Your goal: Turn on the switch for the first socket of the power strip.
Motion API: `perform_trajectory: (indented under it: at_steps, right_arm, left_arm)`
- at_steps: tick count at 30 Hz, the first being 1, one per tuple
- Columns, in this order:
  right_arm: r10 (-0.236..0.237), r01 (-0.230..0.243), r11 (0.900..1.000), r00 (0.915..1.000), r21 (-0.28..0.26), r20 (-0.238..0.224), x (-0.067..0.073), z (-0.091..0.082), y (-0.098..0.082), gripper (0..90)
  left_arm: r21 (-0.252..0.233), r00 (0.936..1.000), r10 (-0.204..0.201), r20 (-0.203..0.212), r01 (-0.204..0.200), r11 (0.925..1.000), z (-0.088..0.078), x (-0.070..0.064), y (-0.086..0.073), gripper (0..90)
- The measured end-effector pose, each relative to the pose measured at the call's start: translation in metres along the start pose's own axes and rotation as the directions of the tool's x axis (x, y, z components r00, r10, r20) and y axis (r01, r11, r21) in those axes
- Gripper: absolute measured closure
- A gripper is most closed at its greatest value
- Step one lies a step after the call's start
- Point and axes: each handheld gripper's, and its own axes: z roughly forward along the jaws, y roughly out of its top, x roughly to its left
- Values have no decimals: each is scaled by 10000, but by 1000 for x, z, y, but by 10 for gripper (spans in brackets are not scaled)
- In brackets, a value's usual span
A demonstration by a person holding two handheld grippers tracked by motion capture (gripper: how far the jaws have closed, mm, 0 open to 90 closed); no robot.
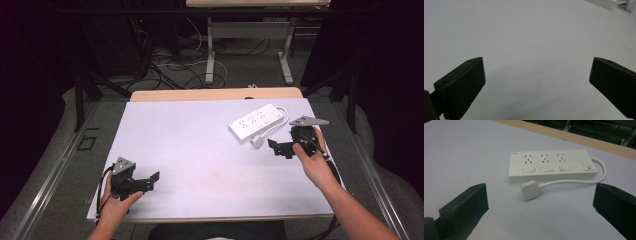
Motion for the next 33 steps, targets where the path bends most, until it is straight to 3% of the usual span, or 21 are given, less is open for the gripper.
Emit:
perform_trajectory:
  at_steps: [10, 22, 33]
  right_arm:
    - [-10, 7, 9998, 9999, -182, -132, 11, -11, -29, 0]
    - [884, -891, 9950, 9959, -442, -173, 9, -21, -66, 0]
    - [1046, -1021, 9937, 9931, -470, 530, -2, -21, -92, 0]
  left_arm:
    - [-43, 10000, 77, -13, -77, 10000, 0, 0, 0, 1]
    - [12, 9999, 116, -38, -116, 9999, -1, 0, 0, 1]
    - [-48, 9999, 140, -72, -140, 9999, 0, 0, 0, 1]
